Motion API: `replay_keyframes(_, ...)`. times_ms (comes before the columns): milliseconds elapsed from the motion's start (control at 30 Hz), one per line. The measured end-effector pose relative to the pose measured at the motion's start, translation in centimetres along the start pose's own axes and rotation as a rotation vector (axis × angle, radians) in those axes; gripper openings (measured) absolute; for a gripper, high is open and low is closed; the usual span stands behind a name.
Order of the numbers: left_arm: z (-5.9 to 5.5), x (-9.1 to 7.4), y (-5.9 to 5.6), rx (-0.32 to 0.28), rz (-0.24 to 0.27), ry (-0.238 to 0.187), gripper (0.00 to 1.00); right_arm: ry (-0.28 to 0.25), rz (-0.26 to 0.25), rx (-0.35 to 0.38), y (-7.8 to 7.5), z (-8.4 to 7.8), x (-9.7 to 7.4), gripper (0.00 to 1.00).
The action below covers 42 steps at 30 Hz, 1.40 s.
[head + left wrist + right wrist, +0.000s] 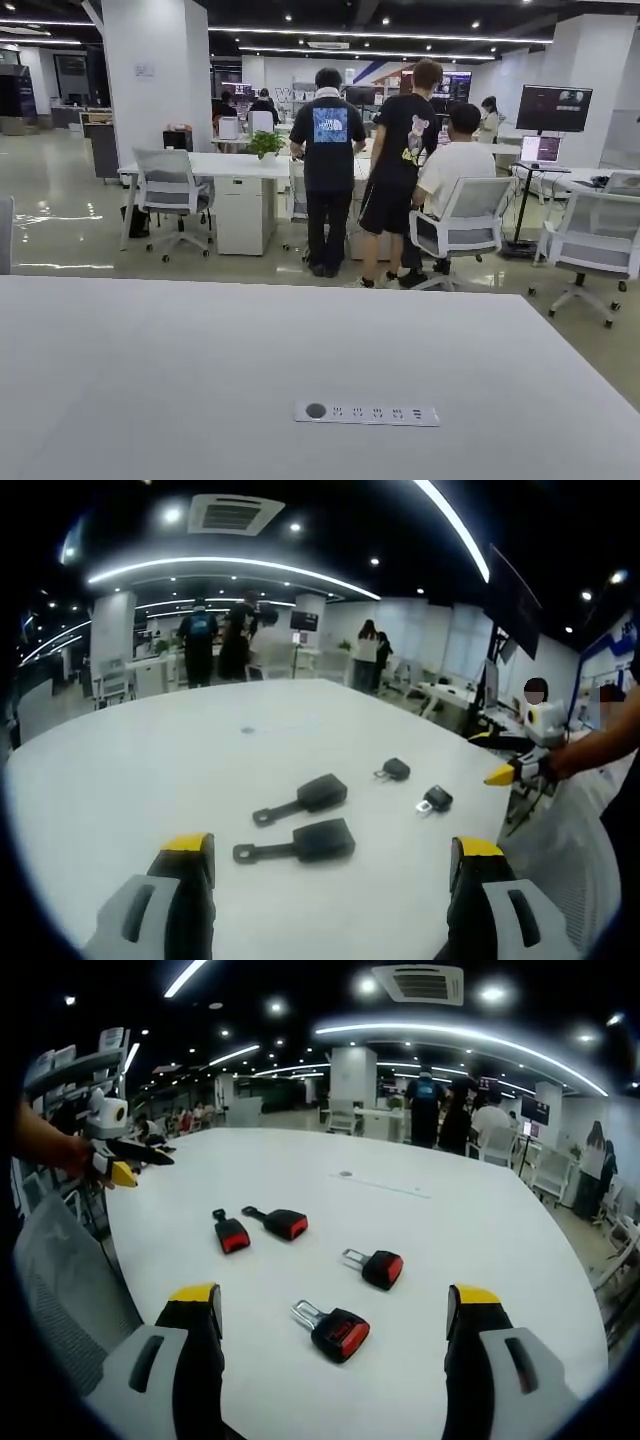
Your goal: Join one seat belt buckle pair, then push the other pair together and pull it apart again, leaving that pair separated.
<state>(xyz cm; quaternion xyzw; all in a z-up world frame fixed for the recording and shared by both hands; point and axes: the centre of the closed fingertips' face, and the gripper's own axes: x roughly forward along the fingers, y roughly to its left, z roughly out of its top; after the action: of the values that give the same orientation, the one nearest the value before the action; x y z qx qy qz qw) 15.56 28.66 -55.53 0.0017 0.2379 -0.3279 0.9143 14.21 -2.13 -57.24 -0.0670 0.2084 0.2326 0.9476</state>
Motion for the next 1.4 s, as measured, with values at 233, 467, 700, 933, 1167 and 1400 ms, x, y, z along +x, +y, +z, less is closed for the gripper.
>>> replay_keyframes(233, 0.2, 0.0, -0.2, 0.003, -0.001, 0.0, 1.0, 0.002, 0.0, -0.003, -0.1, 0.1, -0.1, 0.94)
replay_keyframes(467, 0.4, 0.1, -0.6, 0.005, -0.005, 0.001, 1.0, 0.005, 0.003, 0.003, 0.0, -0.1, 0.0, 0.93)
replay_keyframes(700, 0.1, 0.1, -0.3, 0.001, -0.004, 0.002, 1.0, 0.006, 0.005, 0.005, -0.1, -0.4, 0.2, 0.93)
replay_keyframes(933, -0.4, 0.2, -0.2, 0.0, -0.007, 0.006, 1.0, 0.009, 0.011, 0.005, -0.1, -0.8, 0.5, 0.93)
replay_keyframes(1167, -0.5, 0.2, -0.4, -0.003, -0.011, 0.009, 1.0, 0.013, 0.018, 0.002, -0.1, -0.9, 0.6, 0.93)
replay_keyframes(1400, -0.4, 0.4, -0.4, 0.002, -0.018, 0.013, 1.0, 0.024, 0.031, -0.008, 0.1, -1.1, 0.6, 0.93)
